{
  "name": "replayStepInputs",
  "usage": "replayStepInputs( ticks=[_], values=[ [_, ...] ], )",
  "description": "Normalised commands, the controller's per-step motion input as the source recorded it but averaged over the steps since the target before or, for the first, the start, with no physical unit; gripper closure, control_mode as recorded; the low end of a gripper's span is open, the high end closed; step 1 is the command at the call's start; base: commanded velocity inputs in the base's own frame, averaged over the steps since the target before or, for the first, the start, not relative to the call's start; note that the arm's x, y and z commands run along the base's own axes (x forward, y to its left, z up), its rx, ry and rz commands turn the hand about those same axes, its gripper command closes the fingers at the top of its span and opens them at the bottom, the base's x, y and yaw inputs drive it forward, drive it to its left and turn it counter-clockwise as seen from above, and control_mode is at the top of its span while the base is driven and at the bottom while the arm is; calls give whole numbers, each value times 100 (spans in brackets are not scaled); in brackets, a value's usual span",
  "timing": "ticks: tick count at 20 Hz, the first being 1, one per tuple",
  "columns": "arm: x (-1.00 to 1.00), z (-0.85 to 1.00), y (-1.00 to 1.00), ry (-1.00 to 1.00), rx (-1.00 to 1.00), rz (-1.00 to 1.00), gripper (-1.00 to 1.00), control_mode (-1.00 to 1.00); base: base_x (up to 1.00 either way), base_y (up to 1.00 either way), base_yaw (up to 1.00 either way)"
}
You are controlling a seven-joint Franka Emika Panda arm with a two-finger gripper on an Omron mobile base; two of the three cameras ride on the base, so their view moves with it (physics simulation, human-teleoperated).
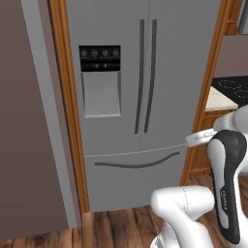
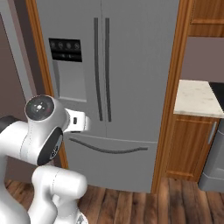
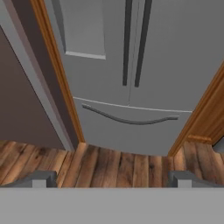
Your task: Retrieve the tangerine and orange from the fridge and place them into the bowl on the dining table.
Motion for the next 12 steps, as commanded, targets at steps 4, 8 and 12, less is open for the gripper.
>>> replayStepInputs(
  ticks=[4, 8, 12],
  values=[
    [39, 14, -4, 3, 0, 0, -100, -100, 0, 0, 0],
    [81, 7, 0, 0, 1, 0, -100, -100, 0, 0, 0],
    [84, 0, 0, -4, 1, 0, -100, -100, 0, 0, 0]
  ],
)
